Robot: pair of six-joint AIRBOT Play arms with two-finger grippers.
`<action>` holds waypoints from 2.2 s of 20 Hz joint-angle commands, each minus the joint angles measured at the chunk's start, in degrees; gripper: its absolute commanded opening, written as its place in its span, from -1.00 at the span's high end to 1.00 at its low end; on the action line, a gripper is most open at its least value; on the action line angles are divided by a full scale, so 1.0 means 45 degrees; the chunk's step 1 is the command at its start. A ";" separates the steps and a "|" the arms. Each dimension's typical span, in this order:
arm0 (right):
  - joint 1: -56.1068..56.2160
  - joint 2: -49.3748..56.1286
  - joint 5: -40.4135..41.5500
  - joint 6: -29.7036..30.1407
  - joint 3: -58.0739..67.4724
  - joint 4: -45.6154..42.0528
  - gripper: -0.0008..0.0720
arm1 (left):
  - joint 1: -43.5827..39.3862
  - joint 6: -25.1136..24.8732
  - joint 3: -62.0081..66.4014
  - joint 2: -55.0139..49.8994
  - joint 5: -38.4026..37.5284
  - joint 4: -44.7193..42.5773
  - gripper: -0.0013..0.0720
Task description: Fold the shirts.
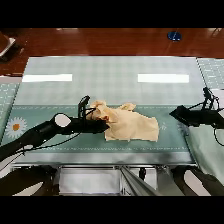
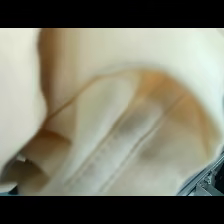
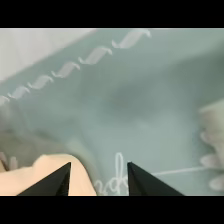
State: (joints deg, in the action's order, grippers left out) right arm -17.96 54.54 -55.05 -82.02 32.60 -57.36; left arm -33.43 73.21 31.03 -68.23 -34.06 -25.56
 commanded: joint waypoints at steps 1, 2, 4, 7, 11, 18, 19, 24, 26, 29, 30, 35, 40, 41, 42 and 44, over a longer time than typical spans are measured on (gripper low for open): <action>0.0010 0.1239 0.0204 0.0899 0.0753 0.1812 -0.14 | 0.0282 -0.0282 0.0277 -0.0063 -0.0695 -0.0189 0.89; 0.0087 0.1894 0.0015 0.1190 0.1054 0.2385 -0.14 | 0.0282 -0.0282 0.0277 -0.0063 -0.0806 -0.0223 0.89; 0.0855 0.3390 -0.0384 0.1744 0.1710 0.3235 -0.14 | 0.0282 -0.0272 0.0277 -0.0063 -0.0831 -0.0219 0.89; 0.2735 0.5809 -0.0515 0.1967 0.3031 0.3721 -0.14 | 0.0282 -0.0272 0.0277 -0.0063 -0.0865 -0.0219 0.89; 0.4571 0.8155 -0.1579 0.2059 0.5328 0.4153 -0.14 | 0.0223 -0.0272 0.0277 -0.0068 -0.0913 -0.0219 0.89; 0.6713 1.0190 -0.2176 0.1987 0.7543 0.4153 0.15 | 0.0233 -0.0267 0.0287 -0.0063 -0.0903 -0.0219 0.89; 0.6737 1.0180 -0.2370 0.2074 0.7771 0.4167 0.62 | 0.0325 -0.0272 0.0321 -0.0044 -0.0908 -0.0219 0.89; 0.6392 0.9024 -0.3905 0.2089 1.0720 0.3230 0.92 | 0.2380 -0.0631 0.1928 0.1103 -0.1287 -0.0214 0.89; 0.6159 0.7975 -0.3895 0.1428 1.2682 0.2229 0.92 | 0.3648 -0.0835 0.3551 0.2040 -0.1593 -0.0219 0.89; 0.5610 0.6431 -0.4294 0.0510 1.6466 0.0228 0.93 | 0.5425 -0.0797 0.6781 0.3395 -0.1889 -0.0219 0.89; 0.5464 0.5824 -0.4619 0.0321 1.7709 -0.0675 0.93 | 0.6023 -0.0787 0.7946 0.3827 -0.1987 -0.0219 0.89; 0.5430 0.1467 -0.4784 0.0073 1.9229 -0.4677 0.92 | 0.8684 -0.0792 1.1968 0.5527 -0.3220 -0.0418 0.89; 0.5430 -0.1792 -0.5289 -0.0646 1.9229 -0.7179 0.92 | 1.0049 -0.0058 1.2502 0.7616 -0.4391 -0.3211 0.89; 0.5430 -0.2205 -0.5542 -0.0646 1.9229 -0.7198 0.92 | 1.0069 0.0024 1.2502 0.8068 -0.4517 -0.3594 0.89; 0.5430 -0.2511 -0.5848 -0.0646 1.9229 -0.7213 0.92 | 1.0064 0.0029 1.2497 0.8534 -0.4571 -0.4085 0.89; 0.5430 -0.2929 -0.6635 -0.0787 1.9229 -0.7480 0.92 | 1.0069 0.0568 1.2468 0.9326 -0.4707 -0.5387 0.89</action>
State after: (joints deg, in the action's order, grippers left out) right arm 6.50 45.71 -80.82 -84.36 118.89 -87.35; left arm 10.83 72.69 86.56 -31.40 -53.41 -40.93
